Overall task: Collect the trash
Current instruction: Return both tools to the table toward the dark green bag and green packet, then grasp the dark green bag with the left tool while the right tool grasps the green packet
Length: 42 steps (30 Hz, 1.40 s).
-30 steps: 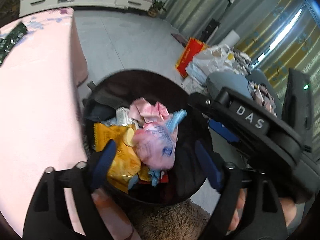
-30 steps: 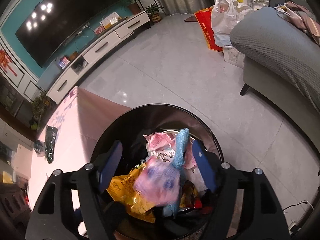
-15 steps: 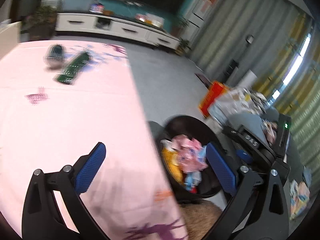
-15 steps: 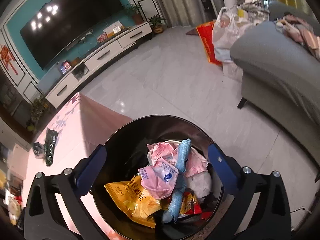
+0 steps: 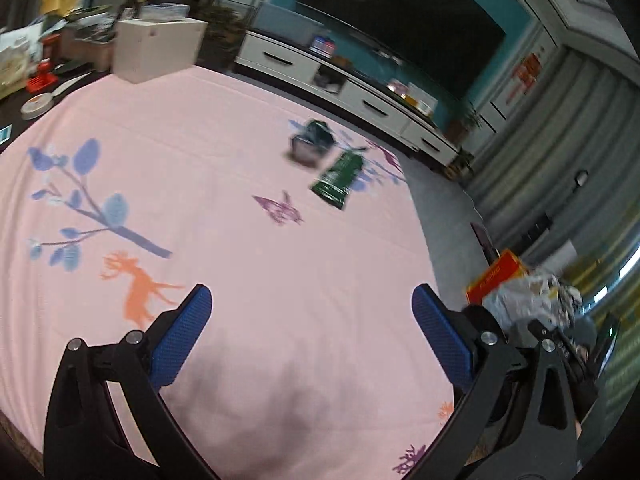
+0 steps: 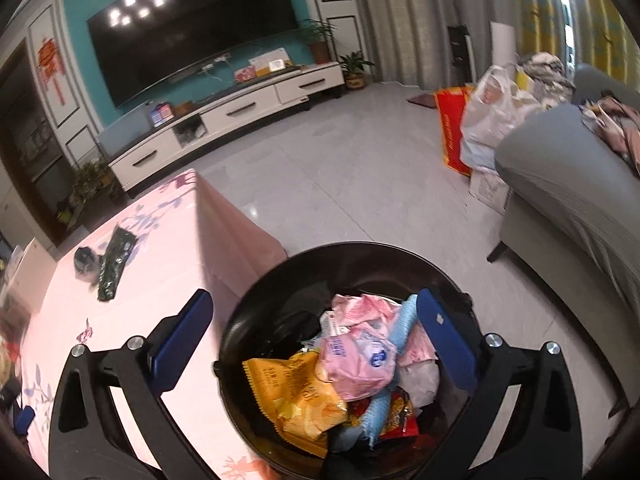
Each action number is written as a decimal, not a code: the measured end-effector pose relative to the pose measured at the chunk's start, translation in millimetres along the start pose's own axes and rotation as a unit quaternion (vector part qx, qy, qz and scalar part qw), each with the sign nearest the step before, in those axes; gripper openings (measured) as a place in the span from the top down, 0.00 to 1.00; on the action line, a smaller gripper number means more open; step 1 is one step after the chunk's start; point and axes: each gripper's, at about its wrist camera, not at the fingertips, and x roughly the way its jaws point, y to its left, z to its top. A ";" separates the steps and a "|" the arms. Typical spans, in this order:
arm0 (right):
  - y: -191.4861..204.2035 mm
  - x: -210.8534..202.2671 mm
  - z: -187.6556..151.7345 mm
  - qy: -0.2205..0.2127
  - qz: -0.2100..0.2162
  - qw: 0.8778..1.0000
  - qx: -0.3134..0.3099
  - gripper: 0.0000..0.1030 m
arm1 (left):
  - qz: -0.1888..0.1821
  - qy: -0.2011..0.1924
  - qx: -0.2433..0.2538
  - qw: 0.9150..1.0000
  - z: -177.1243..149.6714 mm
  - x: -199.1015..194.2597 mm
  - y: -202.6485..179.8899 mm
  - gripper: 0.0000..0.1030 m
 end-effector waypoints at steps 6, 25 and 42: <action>28.5 -3.4 -3.7 -0.009 0.030 0.999 -0.027 0.03 | -0.006 -0.013 -0.021 1.000 7.4 -4.8 17.8 0.03; 246.1 125.7 66.6 0.130 0.211 0.968 -0.049 0.39 | -0.018 -0.015 0.002 1.000 143.5 104.2 -2.8 0.06; 298.7 215.1 20.8 0.226 0.241 0.941 -0.077 0.60 | -0.010 0.079 -0.013 0.997 177.6 259.8 -7.5 0.30</action>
